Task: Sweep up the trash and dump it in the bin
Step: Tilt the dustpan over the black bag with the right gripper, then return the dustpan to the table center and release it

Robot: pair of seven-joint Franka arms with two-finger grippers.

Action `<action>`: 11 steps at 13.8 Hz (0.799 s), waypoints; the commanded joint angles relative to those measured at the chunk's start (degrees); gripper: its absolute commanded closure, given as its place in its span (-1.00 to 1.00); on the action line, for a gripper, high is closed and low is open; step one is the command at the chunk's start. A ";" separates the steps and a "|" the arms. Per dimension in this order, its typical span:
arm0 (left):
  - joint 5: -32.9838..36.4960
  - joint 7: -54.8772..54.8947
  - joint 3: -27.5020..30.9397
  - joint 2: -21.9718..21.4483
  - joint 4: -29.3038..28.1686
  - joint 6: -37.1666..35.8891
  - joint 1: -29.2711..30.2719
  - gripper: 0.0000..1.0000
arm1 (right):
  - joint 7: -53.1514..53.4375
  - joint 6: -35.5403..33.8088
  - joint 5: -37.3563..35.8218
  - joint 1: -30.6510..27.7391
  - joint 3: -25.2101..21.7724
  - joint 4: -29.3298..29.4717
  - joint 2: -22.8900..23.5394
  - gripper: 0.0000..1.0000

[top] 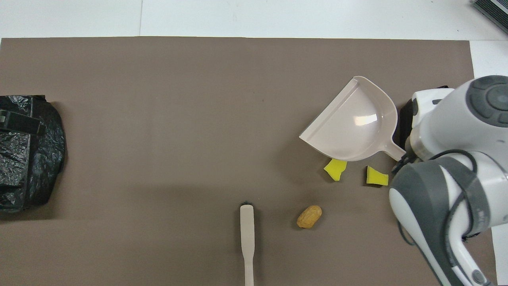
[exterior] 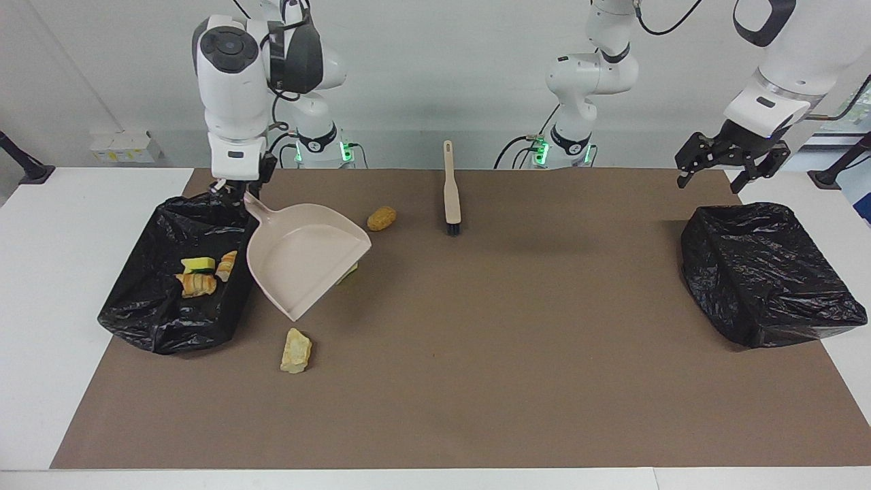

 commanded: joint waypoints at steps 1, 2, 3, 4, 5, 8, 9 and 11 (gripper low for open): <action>-0.55 0.00 -0.50 -0.89 0.06 -2.05 0.72 -1.00 | 15.29 0.59 4.67 4.24 -0.37 0.89 2.30 1.00; -0.55 -0.08 -0.50 -0.98 -0.03 -2.57 0.72 -1.00 | 21.18 1.55 6.52 5.82 -0.37 1.07 3.27 1.00; -0.55 -0.17 -0.50 -0.98 -0.03 -2.92 0.63 -1.00 | 26.89 3.30 8.28 7.49 -0.37 0.89 3.80 1.00; -0.37 -0.17 -0.59 -1.07 -0.03 -2.93 0.63 -1.00 | 31.04 4.71 10.03 9.34 -0.37 1.07 4.68 1.00; -0.11 -0.17 -0.59 -1.07 -0.03 -2.84 0.72 -1.00 | 34.13 6.73 12.05 10.66 -0.37 1.07 5.47 1.00; -0.11 -0.35 -0.59 -1.07 -0.03 -2.14 0.72 -1.00 | 43.61 9.47 14.27 16.00 -0.36 3.25 9.50 1.00; -0.02 -1.13 -0.51 -0.98 -0.03 -1.53 0.81 -1.00 | 47.22 9.91 14.27 17.78 -0.37 4.66 11.52 1.00; 0.24 -2.11 -0.50 -0.80 0.15 -0.82 0.89 -1.00 | 53.29 12.88 14.53 19.37 -0.28 6.69 14.95 1.00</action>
